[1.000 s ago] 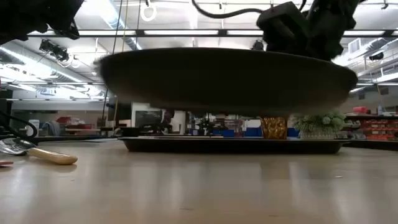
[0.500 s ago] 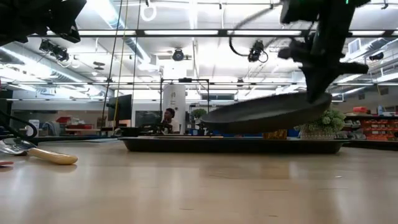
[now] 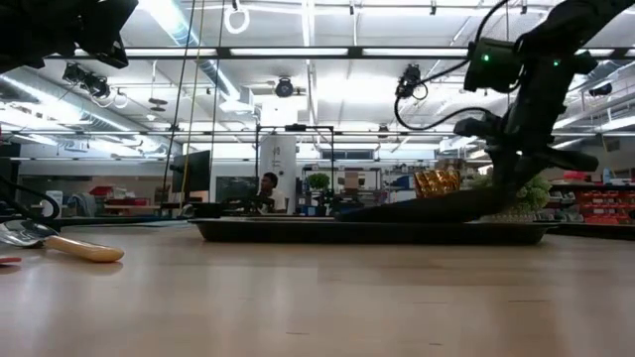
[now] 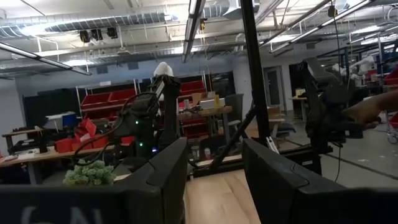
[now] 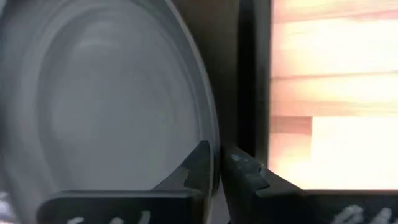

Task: Pick and place plate/cup/fork/spoon on tray
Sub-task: Put the black plate on the black tray to the bottom of the brown cup, then put the yellow spoon on the black tray to the left of the black plate

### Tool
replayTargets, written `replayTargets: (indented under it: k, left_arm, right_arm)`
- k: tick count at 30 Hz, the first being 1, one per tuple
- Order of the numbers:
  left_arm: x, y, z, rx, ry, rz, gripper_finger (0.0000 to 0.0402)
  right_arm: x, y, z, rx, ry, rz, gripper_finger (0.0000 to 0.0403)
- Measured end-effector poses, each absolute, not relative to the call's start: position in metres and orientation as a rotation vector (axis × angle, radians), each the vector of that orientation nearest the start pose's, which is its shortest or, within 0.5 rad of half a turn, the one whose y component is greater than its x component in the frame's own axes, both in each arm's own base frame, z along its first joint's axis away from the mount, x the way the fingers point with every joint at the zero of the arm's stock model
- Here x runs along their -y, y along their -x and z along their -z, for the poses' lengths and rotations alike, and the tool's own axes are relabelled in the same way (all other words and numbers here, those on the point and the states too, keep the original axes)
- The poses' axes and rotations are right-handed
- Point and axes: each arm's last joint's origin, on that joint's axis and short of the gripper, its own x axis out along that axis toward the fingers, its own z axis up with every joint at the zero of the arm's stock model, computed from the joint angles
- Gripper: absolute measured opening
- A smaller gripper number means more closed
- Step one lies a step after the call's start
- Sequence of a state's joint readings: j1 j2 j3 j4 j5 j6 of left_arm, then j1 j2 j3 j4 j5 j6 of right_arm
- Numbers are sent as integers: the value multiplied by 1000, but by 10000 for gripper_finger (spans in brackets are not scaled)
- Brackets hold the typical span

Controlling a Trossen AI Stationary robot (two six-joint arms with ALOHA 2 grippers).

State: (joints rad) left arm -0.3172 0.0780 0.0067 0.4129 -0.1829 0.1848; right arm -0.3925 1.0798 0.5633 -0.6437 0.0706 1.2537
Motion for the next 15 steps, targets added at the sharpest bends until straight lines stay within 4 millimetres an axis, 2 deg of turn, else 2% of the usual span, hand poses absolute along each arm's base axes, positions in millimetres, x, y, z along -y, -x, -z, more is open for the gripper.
replayTargets:
  k: [6, 11, 15]
  left_arm:
    - [25, -93, -199, 340, -58, 109, 162]
    - [25, -94, -197, 318, -4, 113, 162]
    - [23, -96, -191, 243, 62, 22, 162]
  right_arm:
    - [72, -160, -179, -767, -1229, 1084, 77]
    - [69, -154, -193, -854, -1144, 1053, 110]
    - [68, -152, -202, -846, -1018, 997, 128]
